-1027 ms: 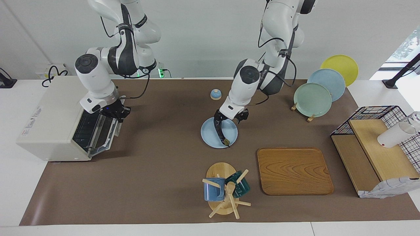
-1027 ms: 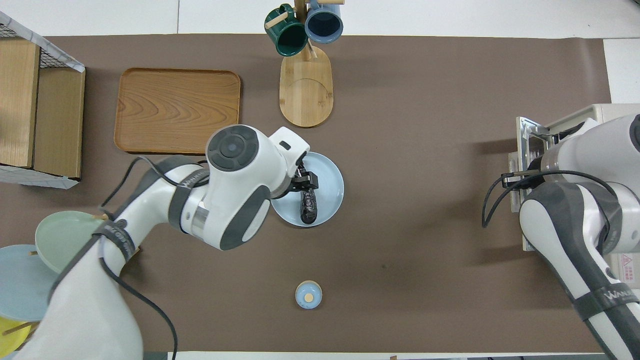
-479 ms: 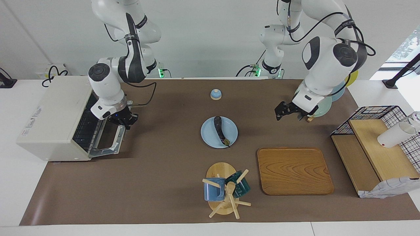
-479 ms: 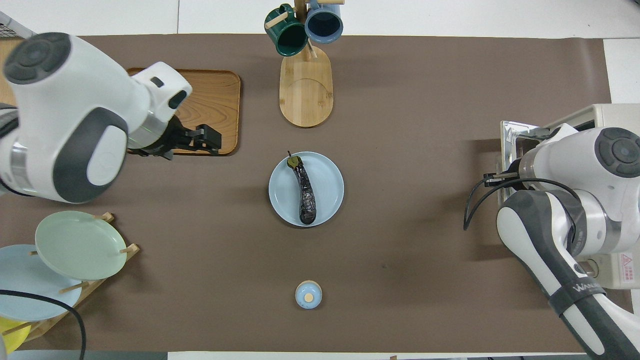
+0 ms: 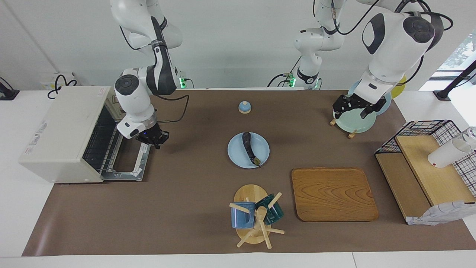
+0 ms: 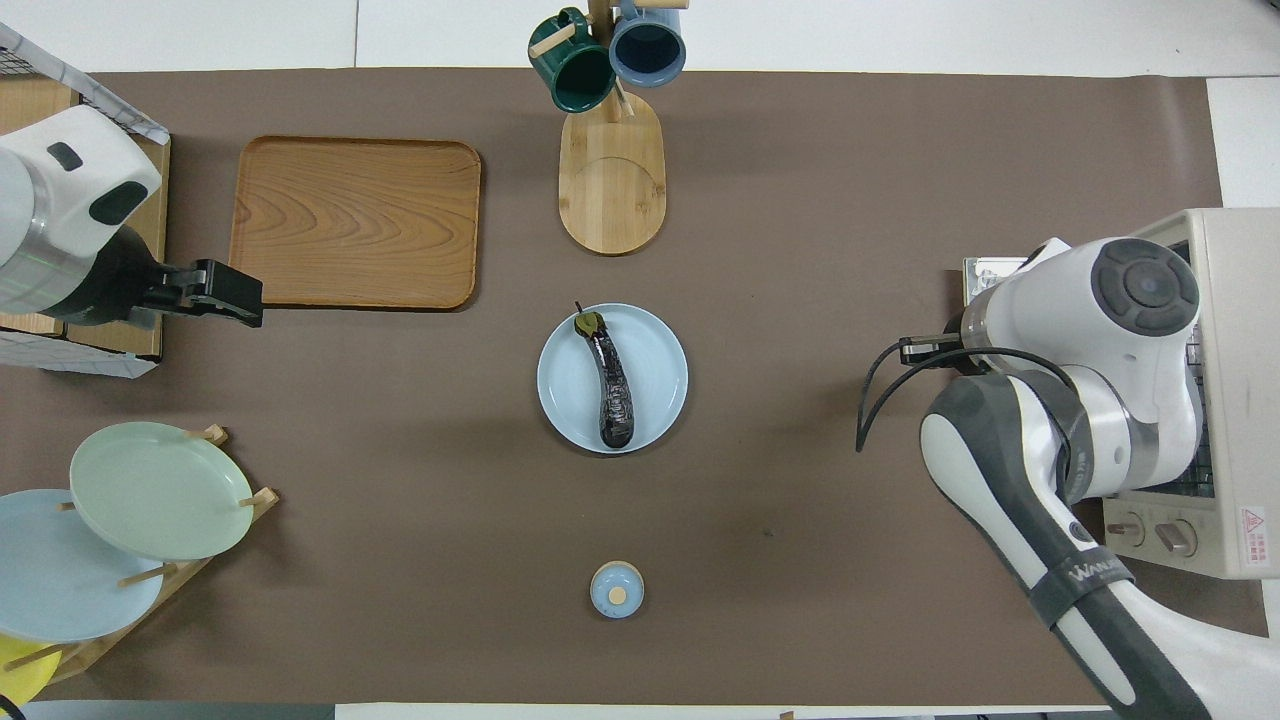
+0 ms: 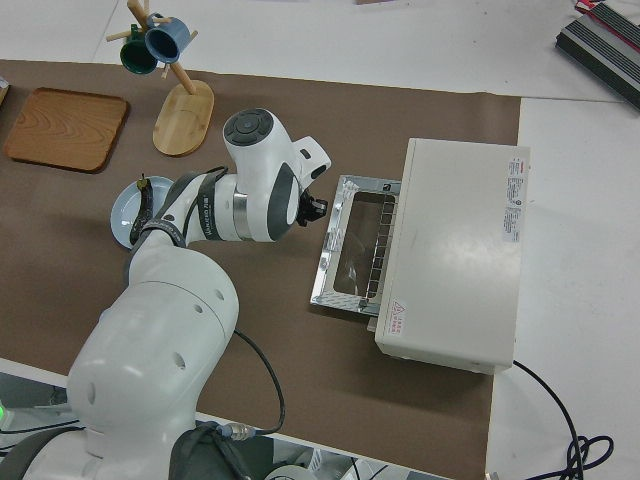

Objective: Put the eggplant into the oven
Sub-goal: 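Withdraw the left gripper while the right gripper lowers the oven door open, then grasp the rim of the blue plate with the right gripper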

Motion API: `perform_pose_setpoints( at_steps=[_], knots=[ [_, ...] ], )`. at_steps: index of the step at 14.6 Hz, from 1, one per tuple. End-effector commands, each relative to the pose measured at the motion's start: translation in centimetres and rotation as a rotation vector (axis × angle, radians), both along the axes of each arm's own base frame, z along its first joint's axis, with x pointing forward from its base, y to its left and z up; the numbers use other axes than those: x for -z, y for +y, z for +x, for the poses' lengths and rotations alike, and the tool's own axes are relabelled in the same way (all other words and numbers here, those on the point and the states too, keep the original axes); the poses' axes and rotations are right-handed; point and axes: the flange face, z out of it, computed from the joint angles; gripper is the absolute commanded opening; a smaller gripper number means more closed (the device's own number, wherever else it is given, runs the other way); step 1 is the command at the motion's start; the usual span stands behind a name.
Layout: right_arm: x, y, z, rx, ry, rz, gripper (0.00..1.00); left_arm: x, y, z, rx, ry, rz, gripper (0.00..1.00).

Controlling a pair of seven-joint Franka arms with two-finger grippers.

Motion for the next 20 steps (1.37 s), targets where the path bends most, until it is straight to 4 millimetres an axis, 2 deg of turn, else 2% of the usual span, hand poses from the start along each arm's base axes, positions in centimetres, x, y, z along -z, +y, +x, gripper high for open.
perform_pose_setpoints(
  at_steps=[1, 2, 3, 4, 5, 6, 7, 8, 9, 10, 12, 13, 14, 15, 16, 17, 18, 20],
  knots=[
    [-4.5, 5.6, 2.3, 0.064, 0.017, 0.011, 0.04, -0.6, 0.4, -1.4, 0.017, 0.016, 0.027, 1.0],
    [-5.3, 6.1, 2.3, 0.049, -0.004, 0.018, 0.3, -0.2, 1.0, -1.4, 0.017, 0.014, 0.027, 1.0],
    [-5.8, 6.3, 2.3, 0.042, -0.021, 0.021, 0.5, -0.1, 1.4, -1.2, 0.012, -0.001, 0.023, 1.0],
    [-6.3, 6.3, 2.0, 0.04, -0.019, 0.022, 0.52, 0.2, 1.5, -1.0, 0.01, -0.015, 0.018, 1.0],
    [-6.9, 7.9, 1.4, 0.005, -0.024, 0.026, 0.59, 0.4, 1.5, -0.7, 0.005, -0.03, 0.014, 1.0],
    [-7.2, 9.8, 0.8, -0.035, -0.035, 0.031, 0.79, 0.3, 1.6, -0.5, 0.003, -0.035, 0.013, 1.0],
    [-7.2, 10.7, 0.8, -0.058, -0.052, 0.037, 0.72, 0.1, 2.0, -0.3, -0.005, -0.03, 0.011, 1.0],
    [-7.8, 14.0, 0.3, -0.092, -0.091, 0.057, 0.58, -0.2, 2.3, -0.3, -0.009, -0.027, 0.011, 1.0],
    [-8.3, 17.2, -0.4, -0.103, -0.12, 0.073, 0.63, -0.1, 2.1, -0.5, -0.004, -0.01, 0.013, 1.0],
    [-8.5, 19.5, 0.1, -0.108, -0.136, 0.084, 0.64, 0.0, 2.0, -0.6, -0.005, 0.004, 0.011, 1.0],
    [-9.4, 26.6, 1.2, -0.133, -0.134, 0.088, 0.62, -0.8, 2.5, -0.6, -0.016, 0.015, -0.005, 1.0],
    [-7.6, 29.7, 1.4, -0.116, -0.09, 0.057, 0.61, -1.1, 2.6, -0.5, -0.017, 0.024, -0.005, 1.0],
    [-6.7, 34.1, 1.1, -0.102, -0.095, 0.052, 0.6, -1.4, 2.7, -0.5, -0.015, 0.026, -0.002, 1.0],
    [-4.7, 37.5, 0.9, -0.091, -0.116, 0.034, 0.56, -1.6, 2.7, -0.6, -0.015, 0.024, 0.001, 1.0],
    [-2.6, 39.4, 0.7, -0.083, -0.138, 0.019, 0.51, -1.6, 2.6, -0.6, -0.013, 0.021, 0.002, 1.0],
    [-2.4, 40.9, 0.4, -0.082, -0.193, 0.065, 0.5, -1.5, 2.7, -0.6, -0.014, 0.018, 0.002, 1.0],
    [-1.1, 41.5, -0.4, -0.094, -0.191, 0.067, 0.49, -1.5, 2.7, -0.7, -0.013, 0.02, 0.002, 1.0],
    [2.8, 42.7, -2.9, -0.14, -0.186, 0.059, 0.38, -1.4, 3.4, -0.7, -0.018, 0.022, 0.0, 1.0]
  ],
)
